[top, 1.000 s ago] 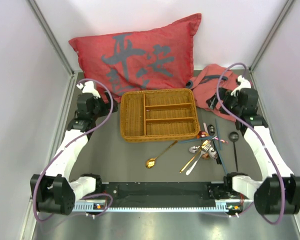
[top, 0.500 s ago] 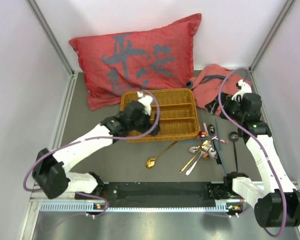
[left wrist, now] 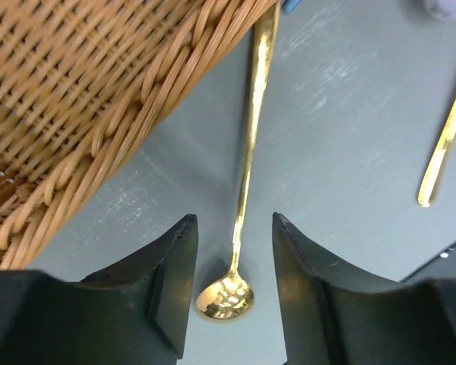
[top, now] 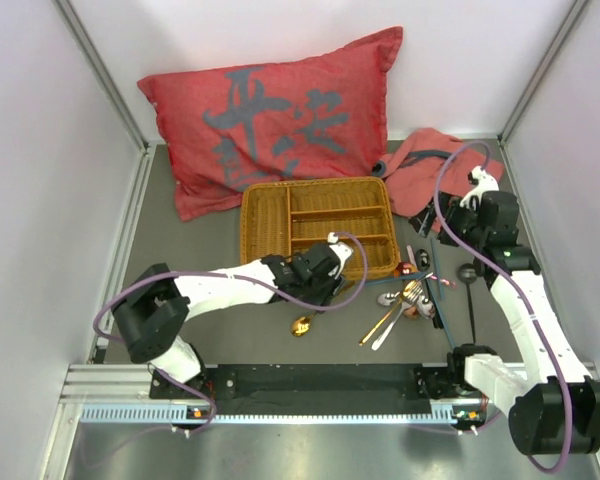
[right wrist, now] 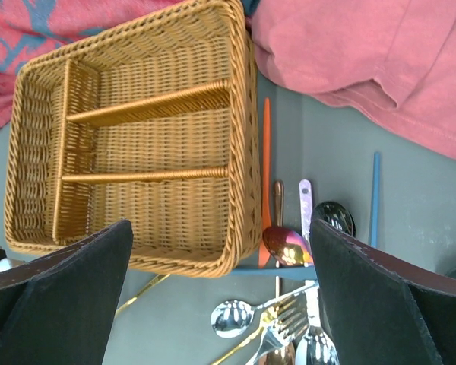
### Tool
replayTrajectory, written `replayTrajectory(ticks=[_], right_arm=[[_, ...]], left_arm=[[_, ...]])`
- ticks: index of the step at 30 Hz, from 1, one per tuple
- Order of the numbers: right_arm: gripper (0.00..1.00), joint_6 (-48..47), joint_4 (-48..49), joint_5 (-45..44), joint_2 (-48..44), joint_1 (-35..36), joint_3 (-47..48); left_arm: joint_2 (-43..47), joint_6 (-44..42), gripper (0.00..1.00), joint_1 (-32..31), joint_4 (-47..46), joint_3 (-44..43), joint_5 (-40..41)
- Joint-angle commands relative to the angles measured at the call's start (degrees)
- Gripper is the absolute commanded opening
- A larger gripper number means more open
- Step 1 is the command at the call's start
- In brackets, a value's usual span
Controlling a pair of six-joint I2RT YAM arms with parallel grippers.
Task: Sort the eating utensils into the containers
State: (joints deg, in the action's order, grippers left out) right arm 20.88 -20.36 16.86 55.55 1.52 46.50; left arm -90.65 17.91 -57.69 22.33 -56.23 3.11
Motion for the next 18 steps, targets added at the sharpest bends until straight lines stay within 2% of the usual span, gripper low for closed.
replayTrajectory(ticks=[1,9,13,14,15,18], right_arm=[[0.99,-1.20,0.06,-0.86,-1.41,0.59,-0.53],[0.99,-1.28,0.41,-1.74,-1.41,0.59,-0.97],[0.99,-1.20,0.06,-1.57,-1.41,0.59,-0.80],[0.99,-1.20,-0.12,-1.66,-1.41,0.68,-0.71],[0.99,-1.28,-0.47,-1.74,-1.50,0.59,-0.62],[0.99,-1.37,-1.08,-2.10,-1.67,0.68,-0.36]], left_arm=[[-1.02,0.28,0.47,-0.49,-3.43,1.64,2.60],[-3.56,0.19,0.42,-0.93,-5.89,4.10,-0.30],[-3.92,-0.16,0.22,-0.93,-5.98,5.33,0.14],[-4.09,-0.16,0.08,-0.93,-5.89,5.51,0.05],[-4.27,-0.24,0.03,-1.02,-5.63,5.60,0.05],[-3.92,-0.42,0.00,-1.02,-4.93,6.04,-1.44]])
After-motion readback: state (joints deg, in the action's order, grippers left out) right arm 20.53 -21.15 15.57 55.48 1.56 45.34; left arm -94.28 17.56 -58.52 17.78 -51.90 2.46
